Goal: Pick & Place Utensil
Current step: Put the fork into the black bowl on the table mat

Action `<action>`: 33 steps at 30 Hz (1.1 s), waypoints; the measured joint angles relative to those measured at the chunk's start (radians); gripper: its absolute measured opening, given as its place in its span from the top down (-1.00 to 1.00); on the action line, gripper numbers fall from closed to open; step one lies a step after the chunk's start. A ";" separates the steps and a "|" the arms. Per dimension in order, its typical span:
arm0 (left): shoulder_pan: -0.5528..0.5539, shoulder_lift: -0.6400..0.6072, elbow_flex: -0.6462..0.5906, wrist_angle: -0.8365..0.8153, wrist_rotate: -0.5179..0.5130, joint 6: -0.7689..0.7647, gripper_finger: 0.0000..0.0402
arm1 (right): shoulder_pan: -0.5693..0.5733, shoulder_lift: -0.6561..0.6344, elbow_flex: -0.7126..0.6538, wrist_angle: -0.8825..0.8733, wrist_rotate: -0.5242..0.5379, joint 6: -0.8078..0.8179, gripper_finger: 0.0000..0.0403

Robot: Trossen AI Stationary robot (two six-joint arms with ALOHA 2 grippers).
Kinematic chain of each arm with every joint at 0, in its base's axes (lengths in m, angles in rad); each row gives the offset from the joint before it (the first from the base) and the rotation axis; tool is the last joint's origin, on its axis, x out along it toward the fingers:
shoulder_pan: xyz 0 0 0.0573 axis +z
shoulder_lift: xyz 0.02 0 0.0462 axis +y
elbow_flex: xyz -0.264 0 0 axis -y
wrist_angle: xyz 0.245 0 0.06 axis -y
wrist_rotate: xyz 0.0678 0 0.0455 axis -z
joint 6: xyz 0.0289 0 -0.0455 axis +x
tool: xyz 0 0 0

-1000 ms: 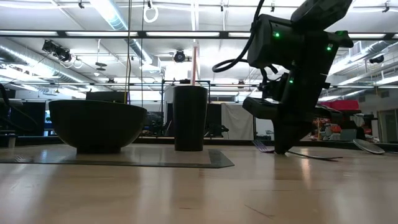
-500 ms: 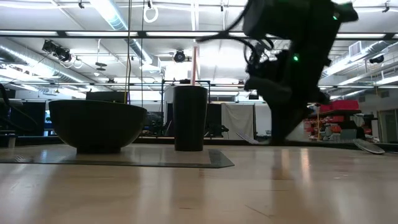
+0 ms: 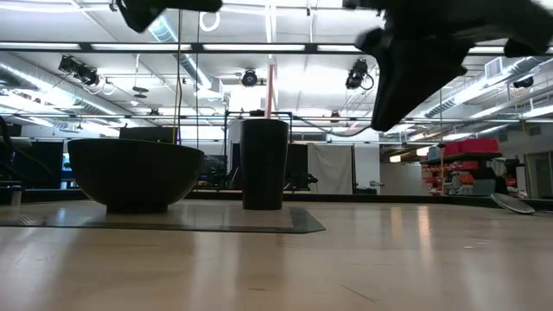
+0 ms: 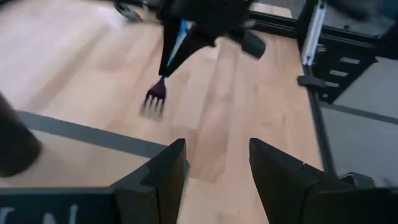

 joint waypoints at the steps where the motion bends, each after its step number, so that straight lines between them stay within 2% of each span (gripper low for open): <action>1: 0.016 0.000 0.000 -0.001 0.036 -0.006 0.10 | 0.007 0.000 0.005 0.000 -0.005 -0.079 0.93; 4: 0.061 0.000 0.000 -0.002 0.133 -0.054 0.10 | 0.028 -0.001 0.008 -0.001 -0.004 -0.260 0.93; 11: 0.153 0.007 0.000 0.008 0.217 -0.124 0.08 | 0.061 -0.001 0.008 0.001 0.075 -0.533 0.93; 15: 0.211 0.042 -0.001 0.091 0.287 -0.130 -0.07 | 0.077 -0.001 0.009 0.043 0.197 -0.694 0.93; 19: 0.268 0.076 -0.001 0.108 0.331 -0.156 -0.26 | 0.090 -0.002 0.010 0.122 0.236 -0.828 0.93; 25: 0.307 0.089 0.000 0.159 0.347 -0.133 -0.35 | 0.099 -0.002 0.010 0.212 0.248 -0.920 0.93; 33: 0.317 0.103 0.000 0.214 0.448 -0.080 -0.23 | 0.080 -0.003 0.010 0.246 0.274 -0.950 0.93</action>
